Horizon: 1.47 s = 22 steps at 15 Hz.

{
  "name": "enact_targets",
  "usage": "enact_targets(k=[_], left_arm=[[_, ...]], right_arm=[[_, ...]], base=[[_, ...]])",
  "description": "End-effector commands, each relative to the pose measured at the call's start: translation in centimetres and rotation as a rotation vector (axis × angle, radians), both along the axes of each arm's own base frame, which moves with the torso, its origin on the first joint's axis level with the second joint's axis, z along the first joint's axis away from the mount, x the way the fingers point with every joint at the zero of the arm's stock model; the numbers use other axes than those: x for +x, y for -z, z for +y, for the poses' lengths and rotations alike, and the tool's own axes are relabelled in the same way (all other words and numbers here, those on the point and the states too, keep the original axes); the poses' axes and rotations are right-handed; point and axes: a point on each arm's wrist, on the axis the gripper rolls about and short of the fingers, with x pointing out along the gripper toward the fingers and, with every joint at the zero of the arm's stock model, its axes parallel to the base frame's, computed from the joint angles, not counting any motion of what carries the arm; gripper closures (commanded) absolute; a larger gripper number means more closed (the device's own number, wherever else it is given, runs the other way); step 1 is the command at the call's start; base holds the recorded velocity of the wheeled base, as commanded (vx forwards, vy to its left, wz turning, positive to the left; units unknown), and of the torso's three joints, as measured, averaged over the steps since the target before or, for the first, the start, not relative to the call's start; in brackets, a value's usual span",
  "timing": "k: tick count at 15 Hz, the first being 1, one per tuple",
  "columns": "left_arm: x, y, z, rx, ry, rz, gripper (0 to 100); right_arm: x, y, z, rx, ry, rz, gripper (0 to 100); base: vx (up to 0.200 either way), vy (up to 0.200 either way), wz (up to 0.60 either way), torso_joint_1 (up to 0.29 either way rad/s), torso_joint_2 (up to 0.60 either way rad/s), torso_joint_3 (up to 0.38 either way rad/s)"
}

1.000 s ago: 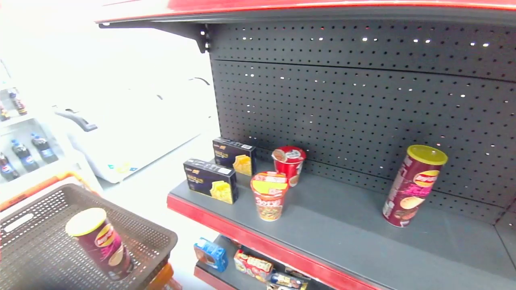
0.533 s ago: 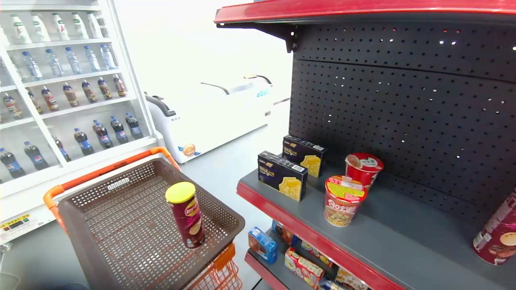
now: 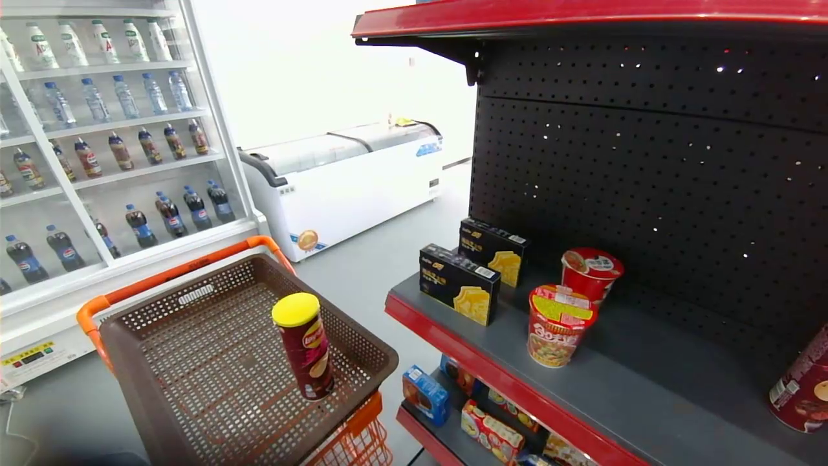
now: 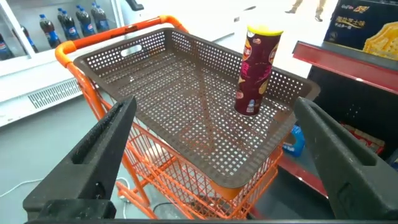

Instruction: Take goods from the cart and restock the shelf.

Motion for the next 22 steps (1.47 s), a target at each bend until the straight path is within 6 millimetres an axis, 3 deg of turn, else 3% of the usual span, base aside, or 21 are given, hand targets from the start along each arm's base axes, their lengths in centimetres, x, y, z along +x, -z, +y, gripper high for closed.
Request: enact_targets(k=[1, 5, 6, 7, 10, 13, 15, 16, 17, 22], left_arm=[[0.0, 0.0, 0.0, 0.002, 0.004, 0.001, 0], [0.0, -0.1, -0.1, 0.034, 0.037, 0.001, 0], [-0.6, -2.6, -0.1, 0.077, 0.064, -0.065, 0], [0.3, -6.2, -0.2, 0.084, 0.109, 0.026, 0], [4.2, -8.9, -0.4, -0.010, 0.168, 0.193, 0], [10.2, -12.2, -0.5, -0.066, 0.135, 0.320, 0], [14.3, -11.5, -0.5, -0.048, 0.178, 0.440, 0], [14.5, -11.4, -0.5, -0.044, 0.184, 0.450, 0], [16.7, -10.2, -0.3, -0.009, 0.195, 0.516, 0], [19.5, -7.4, 0.1, 0.043, 0.323, 0.633, 0]], right_arm=[[0.0, 0.0, 0.0, -0.001, 0.000, 0.002, 0], [0.0, 0.0, 0.0, -0.001, 0.000, 0.002, 0], [0.0, 0.0, 0.0, -0.001, 0.000, 0.001, 0], [0.0, 0.0, 0.0, -0.001, 0.000, 0.001, 0], [0.0, 0.0, 0.0, -0.001, 0.000, 0.001, 0], [0.0, 0.0, 0.0, -0.001, 0.000, 0.002, 0], [0.0, 0.0, 0.0, -0.001, 0.000, 0.002, 0], [0.0, 0.0, 0.0, -0.001, 0.000, 0.001, 0], [0.0, 0.0, 0.0, -0.001, 0.000, 0.001, 0], [0.0, 0.0, 0.0, -0.001, 0.000, 0.002, 0]], base=[[0.000, 0.000, 0.00, 0.000, 0.00, 0.000], [0.000, 0.000, 0.00, 0.000, 0.00, 0.000], [0.000, 0.000, 0.00, 0.000, 0.00, 0.000], [0.000, 0.000, 0.00, 0.000, 0.00, 0.000], [0.000, 0.000, 0.00, 0.000, 0.00, 0.000], [0.000, 0.000, 0.00, 0.000, 0.00, 0.000], [0.000, 0.000, 0.00, 0.000, 0.00, 0.000], [0.000, 0.000, 0.00, 0.000, 0.00, 0.000], [0.000, 0.000, 0.00, 0.000, 0.00, 0.000], [0.000, 0.000, 0.00, 0.000, 0.00, 0.000]])
